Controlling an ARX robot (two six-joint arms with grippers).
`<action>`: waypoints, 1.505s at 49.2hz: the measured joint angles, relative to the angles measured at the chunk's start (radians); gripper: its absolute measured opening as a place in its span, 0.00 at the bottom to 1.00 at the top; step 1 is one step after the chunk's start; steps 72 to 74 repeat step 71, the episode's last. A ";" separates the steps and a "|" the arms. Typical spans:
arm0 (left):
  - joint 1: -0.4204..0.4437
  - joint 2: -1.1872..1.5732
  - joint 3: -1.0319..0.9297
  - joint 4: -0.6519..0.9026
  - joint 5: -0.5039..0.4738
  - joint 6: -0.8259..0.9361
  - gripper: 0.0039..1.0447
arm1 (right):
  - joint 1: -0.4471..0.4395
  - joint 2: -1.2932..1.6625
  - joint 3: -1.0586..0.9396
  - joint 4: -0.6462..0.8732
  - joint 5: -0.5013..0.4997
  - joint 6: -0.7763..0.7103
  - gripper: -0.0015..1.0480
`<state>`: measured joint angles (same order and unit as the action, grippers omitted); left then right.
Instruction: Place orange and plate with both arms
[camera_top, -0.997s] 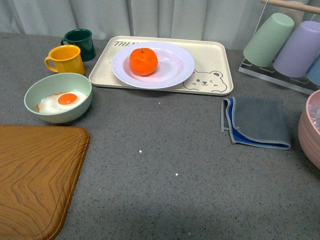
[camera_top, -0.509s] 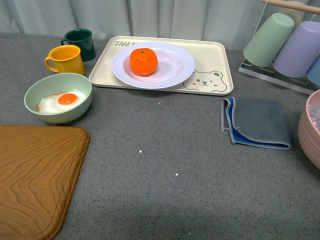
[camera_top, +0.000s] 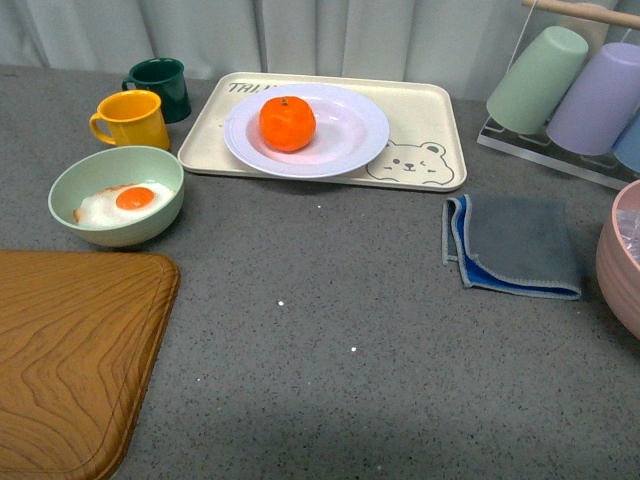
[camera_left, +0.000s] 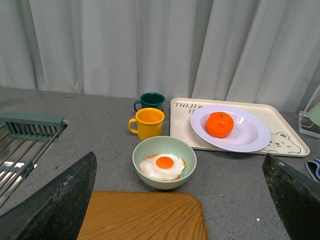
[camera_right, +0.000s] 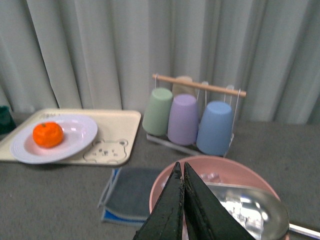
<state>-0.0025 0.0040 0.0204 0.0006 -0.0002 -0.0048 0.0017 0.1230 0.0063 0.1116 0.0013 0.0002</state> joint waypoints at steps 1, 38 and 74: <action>0.000 0.000 0.000 0.000 0.000 0.000 0.94 | 0.000 -0.028 0.000 -0.040 0.000 0.000 0.01; 0.000 0.000 0.000 0.000 0.000 0.000 0.94 | 0.000 -0.119 -0.001 -0.110 -0.003 0.000 0.82; 0.000 0.000 0.000 0.000 0.000 0.000 0.94 | 0.000 -0.119 -0.001 -0.110 -0.003 0.000 0.91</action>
